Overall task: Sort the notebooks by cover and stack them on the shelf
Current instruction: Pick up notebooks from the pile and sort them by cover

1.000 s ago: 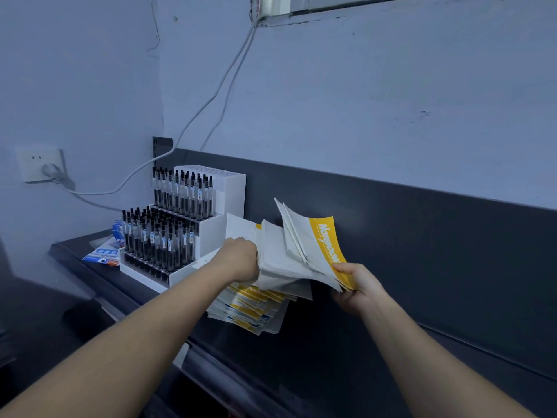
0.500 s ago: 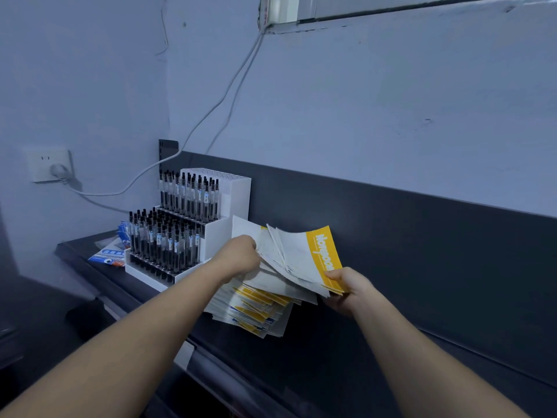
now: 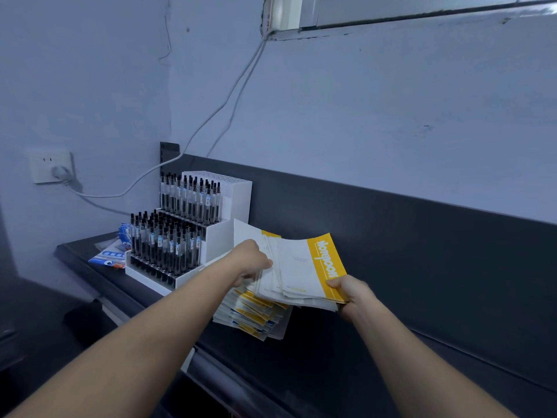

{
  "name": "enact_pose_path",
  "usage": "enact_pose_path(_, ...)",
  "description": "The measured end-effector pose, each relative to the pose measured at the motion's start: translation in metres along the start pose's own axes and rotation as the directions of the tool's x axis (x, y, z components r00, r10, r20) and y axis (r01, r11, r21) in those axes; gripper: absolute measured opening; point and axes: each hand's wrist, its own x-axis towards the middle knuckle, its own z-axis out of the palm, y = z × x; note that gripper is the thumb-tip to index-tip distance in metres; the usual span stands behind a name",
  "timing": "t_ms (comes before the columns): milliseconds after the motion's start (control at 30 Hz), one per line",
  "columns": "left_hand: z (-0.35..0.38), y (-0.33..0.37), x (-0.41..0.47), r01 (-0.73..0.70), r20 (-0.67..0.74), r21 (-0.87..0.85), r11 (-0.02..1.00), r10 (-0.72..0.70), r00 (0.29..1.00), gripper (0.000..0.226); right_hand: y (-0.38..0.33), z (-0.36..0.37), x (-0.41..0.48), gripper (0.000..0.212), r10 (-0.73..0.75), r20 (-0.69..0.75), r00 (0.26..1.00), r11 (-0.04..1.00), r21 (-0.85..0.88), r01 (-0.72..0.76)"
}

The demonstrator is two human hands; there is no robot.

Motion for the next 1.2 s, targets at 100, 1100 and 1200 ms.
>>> enact_pose_path(100,0.006,0.002,-0.001,0.006,0.010,-0.028,1.000,-0.006,1.000,0.011,-0.001,-0.006,-0.008,0.025,-0.051,0.009,0.999,0.994,0.094,0.050)
enact_pose_path(1100,0.047,0.008,-0.026,-0.171,-0.067,-0.537,0.826,0.160,0.985,0.030,-0.013,-0.050,-0.064,0.019,-0.264,-0.076,0.961,0.909,0.314,0.275)
enact_pose_path(1200,0.054,0.006,-0.028,-0.217,-0.117,-0.535,0.817,0.183,0.976,0.031,-0.014,-0.068,-0.072,0.016,-0.283,-0.187,0.941,0.910,0.257,0.325)
